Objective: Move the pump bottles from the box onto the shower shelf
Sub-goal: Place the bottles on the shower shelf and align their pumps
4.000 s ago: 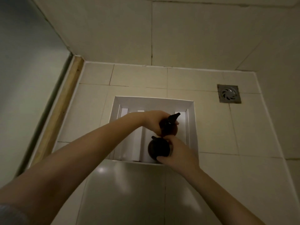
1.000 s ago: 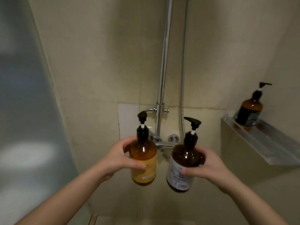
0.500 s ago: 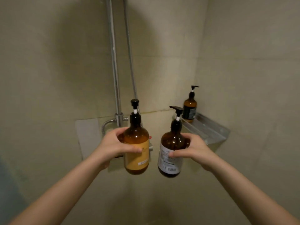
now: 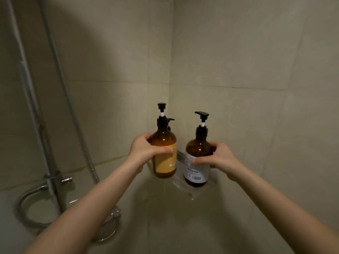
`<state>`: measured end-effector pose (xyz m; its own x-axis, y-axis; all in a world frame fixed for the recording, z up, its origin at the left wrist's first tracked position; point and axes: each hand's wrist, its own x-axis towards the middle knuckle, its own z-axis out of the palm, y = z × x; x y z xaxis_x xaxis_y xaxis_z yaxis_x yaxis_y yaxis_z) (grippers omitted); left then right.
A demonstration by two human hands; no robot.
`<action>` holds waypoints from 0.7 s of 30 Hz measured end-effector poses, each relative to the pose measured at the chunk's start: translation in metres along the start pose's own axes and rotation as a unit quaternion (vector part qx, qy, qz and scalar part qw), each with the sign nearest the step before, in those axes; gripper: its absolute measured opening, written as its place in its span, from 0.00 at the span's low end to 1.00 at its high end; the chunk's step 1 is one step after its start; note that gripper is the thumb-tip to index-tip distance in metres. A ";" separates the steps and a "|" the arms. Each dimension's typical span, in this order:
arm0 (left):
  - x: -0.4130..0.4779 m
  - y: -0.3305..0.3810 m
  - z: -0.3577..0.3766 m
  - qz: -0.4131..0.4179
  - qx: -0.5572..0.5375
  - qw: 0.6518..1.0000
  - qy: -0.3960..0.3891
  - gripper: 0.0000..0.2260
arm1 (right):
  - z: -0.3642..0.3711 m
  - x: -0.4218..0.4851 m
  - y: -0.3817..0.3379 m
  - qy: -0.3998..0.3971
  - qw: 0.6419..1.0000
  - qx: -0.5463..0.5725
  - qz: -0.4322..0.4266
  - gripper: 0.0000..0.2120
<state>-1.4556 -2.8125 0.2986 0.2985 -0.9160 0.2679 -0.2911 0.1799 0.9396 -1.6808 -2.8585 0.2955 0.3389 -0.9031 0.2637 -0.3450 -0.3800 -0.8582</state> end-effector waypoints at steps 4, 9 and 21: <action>0.053 -0.013 0.031 0.008 0.030 1.000 0.006 0.33 | -0.003 0.034 0.024 0.043 0.999 -0.032 0.005 0.22; 0.087 -0.038 0.059 -0.003 0.054 0.998 0.030 0.39 | 0.006 0.056 0.048 0.088 0.995 -0.031 0.028 0.25; 0.105 -0.076 0.087 -0.010 0.124 0.992 -0.004 0.42 | 0.025 0.060 0.079 0.146 0.985 -0.050 0.071 0.26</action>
<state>-1.4814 -2.9531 0.2371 0.3007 -0.9213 0.2466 -0.4992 0.0683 0.8638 -1.6657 -2.9381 0.2329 0.0195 -0.9619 0.2728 -0.4607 -0.2508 -0.8514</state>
